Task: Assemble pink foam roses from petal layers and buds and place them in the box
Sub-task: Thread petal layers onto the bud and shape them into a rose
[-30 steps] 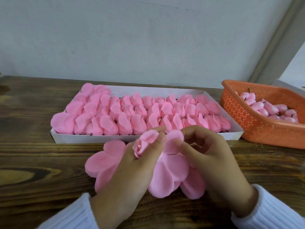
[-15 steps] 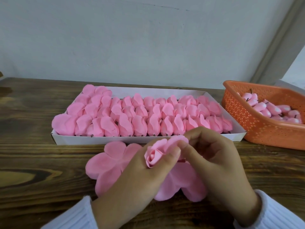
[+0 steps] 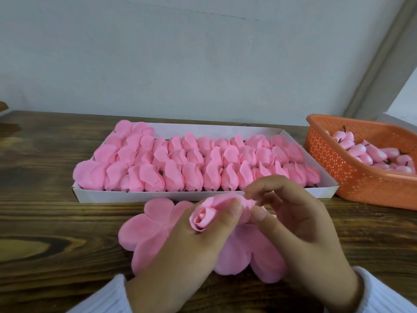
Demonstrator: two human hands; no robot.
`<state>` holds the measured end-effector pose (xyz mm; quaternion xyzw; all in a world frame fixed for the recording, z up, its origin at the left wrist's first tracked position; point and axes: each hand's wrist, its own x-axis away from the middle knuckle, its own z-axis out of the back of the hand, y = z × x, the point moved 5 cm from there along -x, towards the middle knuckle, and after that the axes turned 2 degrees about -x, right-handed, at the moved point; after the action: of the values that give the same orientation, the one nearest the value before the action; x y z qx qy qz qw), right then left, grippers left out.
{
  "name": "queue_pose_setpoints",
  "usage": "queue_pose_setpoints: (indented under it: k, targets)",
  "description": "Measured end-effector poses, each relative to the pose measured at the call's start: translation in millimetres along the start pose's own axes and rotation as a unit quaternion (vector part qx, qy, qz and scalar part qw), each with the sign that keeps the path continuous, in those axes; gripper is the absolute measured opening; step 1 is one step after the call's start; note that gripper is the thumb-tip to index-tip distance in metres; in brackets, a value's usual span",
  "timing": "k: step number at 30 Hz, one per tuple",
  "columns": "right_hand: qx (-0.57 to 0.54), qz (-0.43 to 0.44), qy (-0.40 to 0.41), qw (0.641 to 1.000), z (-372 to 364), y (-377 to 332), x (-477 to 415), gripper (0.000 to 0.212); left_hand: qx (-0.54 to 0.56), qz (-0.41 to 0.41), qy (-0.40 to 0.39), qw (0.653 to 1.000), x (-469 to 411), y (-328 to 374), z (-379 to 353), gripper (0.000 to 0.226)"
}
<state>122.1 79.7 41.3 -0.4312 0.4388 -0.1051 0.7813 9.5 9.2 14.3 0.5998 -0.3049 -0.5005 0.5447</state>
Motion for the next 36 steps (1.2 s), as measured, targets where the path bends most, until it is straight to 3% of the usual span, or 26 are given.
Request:
queue_pose_setpoints:
  k: [4,9,14,19,21,23,25,29,36]
  targets:
    - [-0.006,-0.026,-0.039,0.999,-4.9,6.9,0.8,0.034,0.054,-0.001,0.008,0.998,-3.7,-7.4,1.6,0.041]
    - [-0.027,-0.069,-0.068,0.995,-12.7,13.6,3.7,0.053,0.144,0.004,-0.007,0.990,-7.6,-9.7,0.8,0.039]
    - [-0.103,-0.121,-0.092,0.983,-18.9,15.3,5.9,0.056,0.104,0.012,-0.048,0.993,-2.7,-8.9,-4.6,0.034]
    - [-0.170,-0.144,-0.096,0.970,-20.9,12.2,3.5,0.042,0.118,-0.009,-0.089,0.989,-0.5,-1.0,-7.0,0.031]
    - [-0.202,-0.161,-0.111,0.960,-23.0,11.1,2.6,0.038,0.076,-0.054,-0.071,0.993,0.1,5.0,-8.3,0.027]
    - [-0.215,-0.174,-0.129,0.952,-23.8,11.6,3.0,0.036,0.018,-0.075,-0.025,0.997,0.7,7.9,-2.9,0.039]
    - [-0.217,-0.182,-0.140,0.949,-23.2,13.1,3.7,0.039,-0.039,-0.114,-0.028,0.992,-1.5,11.6,-1.8,0.048]
    - [-0.206,-0.209,-0.136,0.946,-19.9,17.4,4.4,0.045,0.074,0.017,-0.056,0.996,-0.1,-4.4,-0.9,0.025]
    - [-0.156,-0.220,-0.057,0.961,-11.3,24.6,0.3,0.040,0.061,0.085,0.056,0.993,2.1,-27.6,8.0,0.059]
